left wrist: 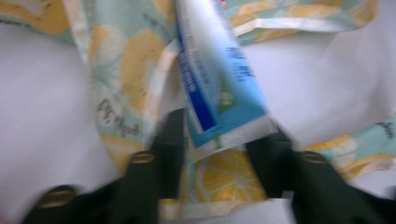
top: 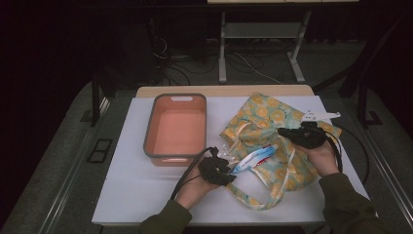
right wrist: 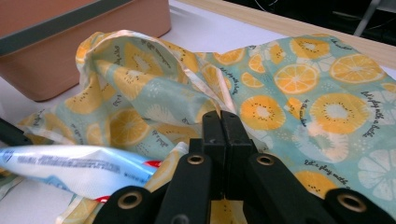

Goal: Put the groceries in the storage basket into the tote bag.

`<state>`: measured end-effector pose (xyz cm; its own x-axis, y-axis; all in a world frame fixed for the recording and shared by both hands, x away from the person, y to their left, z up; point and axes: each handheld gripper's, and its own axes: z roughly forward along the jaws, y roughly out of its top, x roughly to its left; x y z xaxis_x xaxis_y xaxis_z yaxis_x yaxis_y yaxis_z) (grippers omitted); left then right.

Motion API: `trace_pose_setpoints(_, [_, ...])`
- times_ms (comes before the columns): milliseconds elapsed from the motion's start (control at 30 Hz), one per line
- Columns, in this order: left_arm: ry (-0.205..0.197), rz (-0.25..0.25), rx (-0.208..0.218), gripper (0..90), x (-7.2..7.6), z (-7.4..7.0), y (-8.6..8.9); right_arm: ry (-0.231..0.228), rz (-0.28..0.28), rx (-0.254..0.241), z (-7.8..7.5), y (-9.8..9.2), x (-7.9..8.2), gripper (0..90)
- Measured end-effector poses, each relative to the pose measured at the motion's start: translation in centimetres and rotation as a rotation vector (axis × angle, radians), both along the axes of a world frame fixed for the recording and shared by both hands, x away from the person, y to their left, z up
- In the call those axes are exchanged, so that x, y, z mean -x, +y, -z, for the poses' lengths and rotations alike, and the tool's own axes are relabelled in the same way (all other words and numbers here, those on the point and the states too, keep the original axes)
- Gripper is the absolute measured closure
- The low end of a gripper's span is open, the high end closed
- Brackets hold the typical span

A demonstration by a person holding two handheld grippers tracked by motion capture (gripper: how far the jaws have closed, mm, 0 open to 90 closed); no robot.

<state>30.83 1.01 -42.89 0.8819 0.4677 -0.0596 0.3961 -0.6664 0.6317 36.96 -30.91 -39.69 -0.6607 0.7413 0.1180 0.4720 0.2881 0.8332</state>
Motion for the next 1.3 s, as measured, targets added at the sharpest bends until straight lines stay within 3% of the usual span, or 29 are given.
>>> trace_pose_setpoints(67, [0.007,-0.006,0.008,81.6,-0.4,-0.3,0.1,0.000,0.000,0.000,0.0,0.1,0.0,89.7])
trace_pose_setpoints(200, [0.010,-0.003,0.017,87.0,-0.8,-0.2,-0.2,0.001,-0.004,0.003,0.0,0.2,0.0,89.7])
trace_pose_setpoints(367, [-0.014,0.003,0.017,88.1,-1.3,-0.8,-1.6,-0.006,-0.008,0.001,-0.1,0.2,0.0,89.7])
trace_pose_setpoints(667, [-0.027,0.001,0.078,88.8,-3.2,-1.3,-5.2,-0.007,-0.010,-0.009,-0.1,0.2,0.0,89.7])
trace_pose_setpoints(1067, [-0.028,-0.044,0.092,88.8,-6.7,-0.3,-10.7,-0.017,-0.020,-0.026,-0.5,0.3,0.2,89.7])
trace_pose_setpoints(1300, [-0.006,-0.073,0.106,86.0,-7.7,0.7,-11.8,-0.019,-0.020,-0.035,-0.6,-0.1,0.3,89.7])
